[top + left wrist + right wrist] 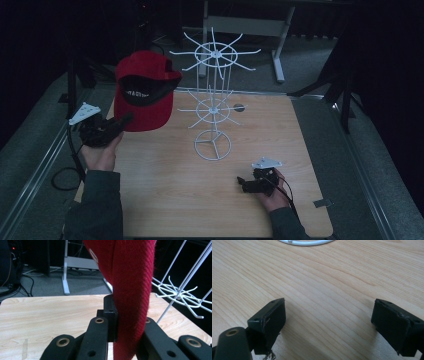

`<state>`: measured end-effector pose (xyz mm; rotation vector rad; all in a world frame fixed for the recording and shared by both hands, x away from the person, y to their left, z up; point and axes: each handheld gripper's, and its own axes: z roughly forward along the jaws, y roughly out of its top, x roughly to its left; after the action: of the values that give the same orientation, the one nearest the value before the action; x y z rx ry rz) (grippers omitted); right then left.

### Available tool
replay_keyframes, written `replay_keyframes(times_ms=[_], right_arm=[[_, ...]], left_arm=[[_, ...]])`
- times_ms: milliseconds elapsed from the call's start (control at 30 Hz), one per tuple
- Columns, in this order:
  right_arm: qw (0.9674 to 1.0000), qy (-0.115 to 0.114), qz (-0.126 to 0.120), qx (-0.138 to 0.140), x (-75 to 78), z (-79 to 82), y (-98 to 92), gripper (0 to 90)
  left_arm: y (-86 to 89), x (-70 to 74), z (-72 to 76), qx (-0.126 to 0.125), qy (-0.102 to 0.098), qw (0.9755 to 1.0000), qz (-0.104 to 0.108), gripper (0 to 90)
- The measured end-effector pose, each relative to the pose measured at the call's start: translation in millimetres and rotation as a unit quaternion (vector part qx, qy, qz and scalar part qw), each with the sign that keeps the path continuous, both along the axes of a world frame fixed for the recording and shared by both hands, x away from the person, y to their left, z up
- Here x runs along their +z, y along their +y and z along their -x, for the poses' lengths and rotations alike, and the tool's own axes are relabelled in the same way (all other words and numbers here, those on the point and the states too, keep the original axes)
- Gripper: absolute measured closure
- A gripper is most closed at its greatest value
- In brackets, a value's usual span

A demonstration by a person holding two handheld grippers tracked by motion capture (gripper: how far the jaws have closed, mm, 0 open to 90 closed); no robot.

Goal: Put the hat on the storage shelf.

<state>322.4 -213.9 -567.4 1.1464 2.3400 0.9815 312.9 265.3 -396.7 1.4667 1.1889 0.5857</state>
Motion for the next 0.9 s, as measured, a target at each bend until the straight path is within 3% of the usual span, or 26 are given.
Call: replay_keyframes(times_ms=[333, 667, 900], right_arm=[[1.0000, 0.001, 0.000, -0.001, 0.0, 0.1, 0.1, 12.1], [1.0000, 0.000, 0.000, 0.000, 0.0, 0.0, 0.0, 12.1], [1.0000, 0.000, 0.000, 0.000, -0.1, 0.0, 0.0, 12.1]], left_arm=[[-0.2, 8.1, 4.0, -0.001, -0.015, 0.9997, 0.021, 85.7], [-4.5, 23.7, 5.7, -0.005, -0.036, 0.9991, 0.023, 85.7], [-4.8, 28.2, 9.0, -0.003, -0.048, 0.9981, 0.040, 85.7]])
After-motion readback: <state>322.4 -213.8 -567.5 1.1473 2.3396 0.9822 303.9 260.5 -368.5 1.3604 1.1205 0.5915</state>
